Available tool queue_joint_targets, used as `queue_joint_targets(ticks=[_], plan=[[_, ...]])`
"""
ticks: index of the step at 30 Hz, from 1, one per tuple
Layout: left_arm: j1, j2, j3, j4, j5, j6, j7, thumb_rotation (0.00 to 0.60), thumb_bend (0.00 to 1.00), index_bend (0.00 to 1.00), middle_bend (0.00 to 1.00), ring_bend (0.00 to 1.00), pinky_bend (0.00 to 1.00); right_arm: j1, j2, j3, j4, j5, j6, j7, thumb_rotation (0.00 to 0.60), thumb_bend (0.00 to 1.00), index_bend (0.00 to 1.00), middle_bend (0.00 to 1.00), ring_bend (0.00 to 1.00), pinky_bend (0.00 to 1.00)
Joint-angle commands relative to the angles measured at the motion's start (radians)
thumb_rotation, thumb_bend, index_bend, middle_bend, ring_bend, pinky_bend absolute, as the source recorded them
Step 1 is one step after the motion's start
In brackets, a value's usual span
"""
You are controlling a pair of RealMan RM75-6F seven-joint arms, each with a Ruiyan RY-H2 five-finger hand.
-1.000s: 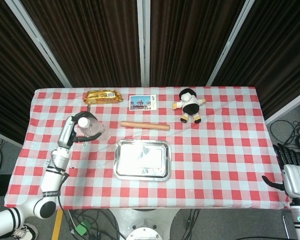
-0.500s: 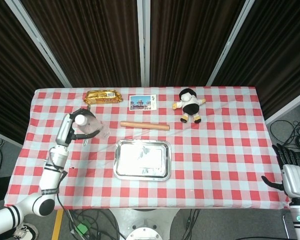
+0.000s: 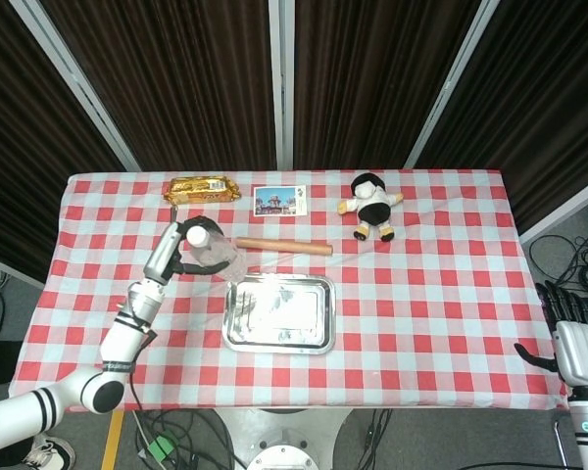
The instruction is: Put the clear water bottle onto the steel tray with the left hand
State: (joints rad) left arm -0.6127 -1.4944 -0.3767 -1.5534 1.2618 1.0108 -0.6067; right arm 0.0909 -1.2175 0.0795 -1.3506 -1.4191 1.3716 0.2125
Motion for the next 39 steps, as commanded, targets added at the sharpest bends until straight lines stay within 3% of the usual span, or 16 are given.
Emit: queue_joint_targets(ticks=[1, 4, 6, 14, 23, 31, 39], plan=[[0.026, 0.081, -0.015, 0.055, -0.073, -0.012, 0.029, 0.6, 0.23, 0.6, 0.63, 0.5, 0.53, -0.001, 0.004, 0.0, -0.001, -0.005, 0.005, 0.005, 0.6, 0.1, 0.06, 0.03, 0.0, 0.0], [0.045, 0.139, -0.034, 0.16, -0.138, -0.035, 0.034, 0.6, 0.23, 0.6, 0.63, 0.5, 0.53, -0.002, 0.007, -0.001, -0.006, -0.01, 0.01, 0.011, 0.6, 0.1, 0.06, 0.03, 0.0, 0.0], [0.053, 0.152, -0.045, 0.168, -0.162, -0.046, 0.008, 0.6, 0.23, 0.6, 0.63, 0.5, 0.53, -0.001, 0.007, -0.001, -0.007, -0.01, 0.009, 0.007, 0.6, 0.1, 0.06, 0.03, 0.0, 0.0], [0.032, 0.1, -0.009, -0.056, -0.022, 0.019, -0.002, 0.6, 0.23, 0.6, 0.63, 0.5, 0.53, -0.002, 0.0, -0.003, -0.005, -0.007, 0.007, -0.007, 0.6, 0.1, 0.06, 0.03, 0.0, 0.0], [0.083, 0.147, 0.005, 0.13, -0.171, -0.012, 0.045, 0.6, 0.23, 0.59, 0.63, 0.5, 0.53, 0.0, 0.006, -0.004, -0.001, -0.009, -0.002, 0.011, 0.6, 0.1, 0.06, 0.03, 0.0, 0.0], [0.035, 0.086, 0.05, -0.019, -0.025, 0.02, 0.106, 0.6, 0.22, 0.59, 0.62, 0.5, 0.53, -0.001, -0.001, -0.007, -0.003, -0.013, 0.004, -0.006, 0.6, 0.1, 0.06, 0.03, 0.0, 0.0], [0.041, 0.071, 0.05, -0.061, -0.086, 0.021, 0.131, 0.6, 0.21, 0.59, 0.62, 0.5, 0.53, 0.001, 0.002, -0.01, -0.003, -0.015, -0.002, 0.005, 0.6, 0.1, 0.06, 0.03, 0.0, 0.0]])
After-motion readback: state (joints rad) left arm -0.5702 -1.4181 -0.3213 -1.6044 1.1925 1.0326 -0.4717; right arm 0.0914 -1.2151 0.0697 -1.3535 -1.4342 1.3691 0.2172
